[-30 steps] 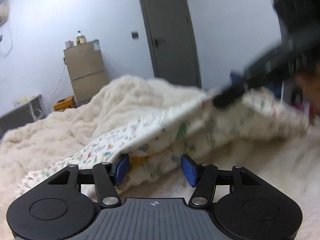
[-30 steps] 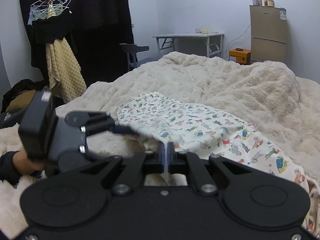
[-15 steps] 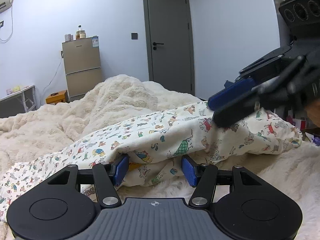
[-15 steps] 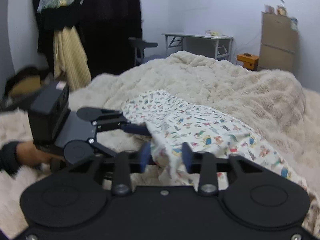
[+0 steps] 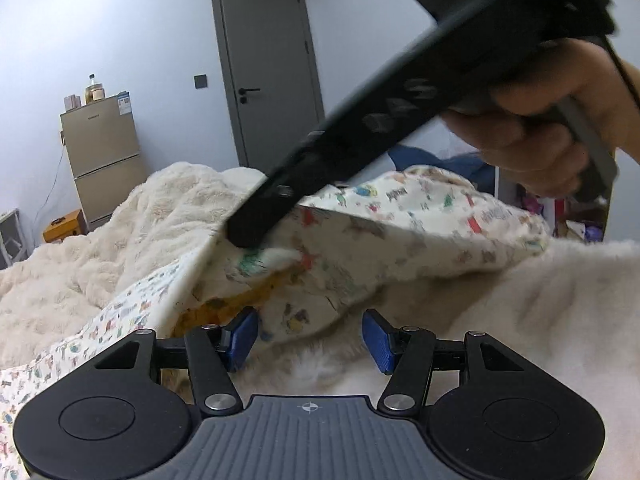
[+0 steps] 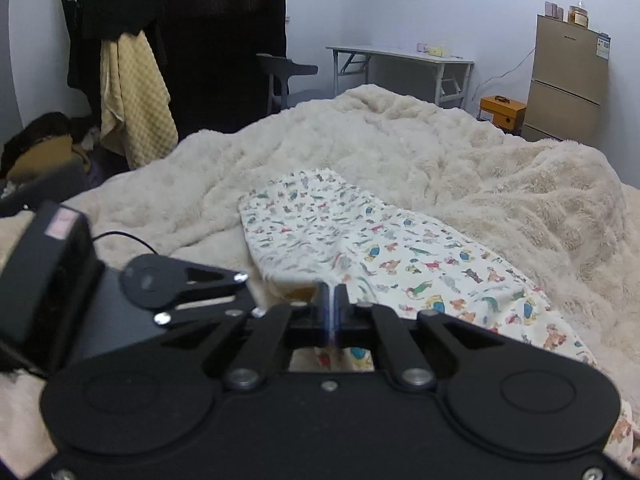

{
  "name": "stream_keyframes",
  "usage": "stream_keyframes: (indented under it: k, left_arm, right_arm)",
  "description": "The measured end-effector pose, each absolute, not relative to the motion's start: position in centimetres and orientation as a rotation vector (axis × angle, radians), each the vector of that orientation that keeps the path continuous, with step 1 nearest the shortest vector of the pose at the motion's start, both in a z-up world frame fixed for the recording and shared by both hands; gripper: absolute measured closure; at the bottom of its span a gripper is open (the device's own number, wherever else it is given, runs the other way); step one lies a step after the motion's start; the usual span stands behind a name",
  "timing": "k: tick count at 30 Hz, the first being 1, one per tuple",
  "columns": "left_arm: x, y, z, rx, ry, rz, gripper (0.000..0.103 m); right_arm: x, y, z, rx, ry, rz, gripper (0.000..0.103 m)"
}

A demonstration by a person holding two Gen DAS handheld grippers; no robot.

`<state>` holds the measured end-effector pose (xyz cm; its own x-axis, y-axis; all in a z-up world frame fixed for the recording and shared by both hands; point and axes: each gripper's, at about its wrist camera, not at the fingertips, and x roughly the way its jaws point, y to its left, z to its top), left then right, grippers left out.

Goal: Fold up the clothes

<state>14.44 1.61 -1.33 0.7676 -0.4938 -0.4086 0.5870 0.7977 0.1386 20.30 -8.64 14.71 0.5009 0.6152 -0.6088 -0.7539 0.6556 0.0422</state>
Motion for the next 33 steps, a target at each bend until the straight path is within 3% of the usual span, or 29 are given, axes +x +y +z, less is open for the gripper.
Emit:
stream_keyframes:
  k: [3, 5, 10, 15, 18, 21, 28, 33]
  left_arm:
    - [16.7, 2.7, -1.1, 0.197, 0.405, -0.696, 0.048]
    - [17.8, 3.2, -1.0, 0.182, 0.421, -0.772, 0.04]
    - [20.1, 4.6, -1.1, 0.077, 0.483, -0.978, 0.04]
    - [21.2, 6.7, -1.9, -0.091, 0.522, -1.12, 0.064]
    - [21.3, 7.2, -3.3, -0.169, 0.554, -1.119, 0.088]
    - [20.7, 7.1, -4.1, -0.164, 0.552, -1.1, 0.092]
    - [14.0, 6.4, -4.5, -0.089, 0.406, -0.927, 0.097]
    - [12.4, 7.1, -4.0, -0.152, 0.344, -0.885, 0.097]
  right_arm:
    - [20.8, -9.2, 14.9, -0.219, 0.646, 0.864, 0.103]
    - [21.0, -9.2, 15.0, -0.213, 0.651, 0.877, 0.103]
    - [21.1, -9.4, 15.1, -0.214, 0.665, 0.901, 0.103]
    - [21.3, -10.0, 14.9, -0.181, 0.688, 0.925, 0.103]
    - [21.5, -10.4, 14.8, -0.157, 0.702, 0.94, 0.102]
    - [21.5, -10.5, 14.9, -0.14, 0.719, 0.963, 0.099]
    - [20.5, -11.2, 15.0, -0.142, 0.707, 0.973, 0.074]
    - [19.4, -12.4, 14.1, -0.147, 0.674, 0.882, 0.071]
